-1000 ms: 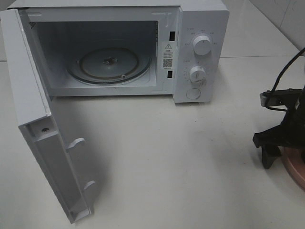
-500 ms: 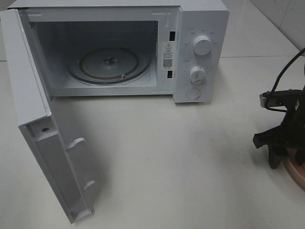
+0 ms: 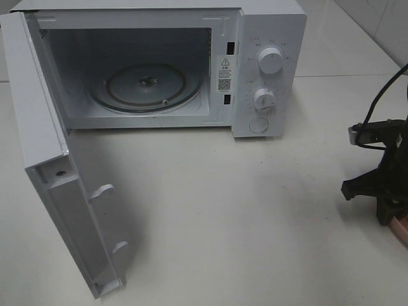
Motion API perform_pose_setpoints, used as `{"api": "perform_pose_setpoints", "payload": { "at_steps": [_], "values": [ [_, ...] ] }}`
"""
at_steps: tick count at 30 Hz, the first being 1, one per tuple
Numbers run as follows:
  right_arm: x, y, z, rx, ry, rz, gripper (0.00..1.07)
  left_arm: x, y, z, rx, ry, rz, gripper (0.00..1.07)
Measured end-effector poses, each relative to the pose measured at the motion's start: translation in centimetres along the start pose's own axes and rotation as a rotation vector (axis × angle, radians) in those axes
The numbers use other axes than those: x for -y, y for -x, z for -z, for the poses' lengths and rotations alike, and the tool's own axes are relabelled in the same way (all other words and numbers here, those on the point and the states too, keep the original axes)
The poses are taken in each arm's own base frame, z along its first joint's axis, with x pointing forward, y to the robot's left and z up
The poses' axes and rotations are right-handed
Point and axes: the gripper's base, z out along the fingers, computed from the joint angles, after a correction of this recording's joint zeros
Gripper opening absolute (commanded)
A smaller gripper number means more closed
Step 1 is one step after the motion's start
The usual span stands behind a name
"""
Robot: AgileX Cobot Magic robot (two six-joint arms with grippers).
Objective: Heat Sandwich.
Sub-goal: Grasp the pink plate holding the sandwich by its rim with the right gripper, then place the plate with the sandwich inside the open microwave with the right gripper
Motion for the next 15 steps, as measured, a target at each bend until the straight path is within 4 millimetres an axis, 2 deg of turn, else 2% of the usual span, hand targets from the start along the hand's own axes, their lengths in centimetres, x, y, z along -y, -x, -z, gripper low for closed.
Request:
{"api": "perform_pose_setpoints", "payload": {
  "at_steps": [8, 15],
  "values": [
    [0.03, -0.03, 0.00, -0.003, -0.004, -0.004, 0.00, 0.00, 0.00, 0.00, 0.000, 0.000, 0.000, 1.01],
    [-0.87, -0.24, 0.42, -0.012, -0.093, 0.038, 0.00, 0.00, 0.00, 0.00, 0.000, 0.000, 0.000, 1.01]
  ]
}}
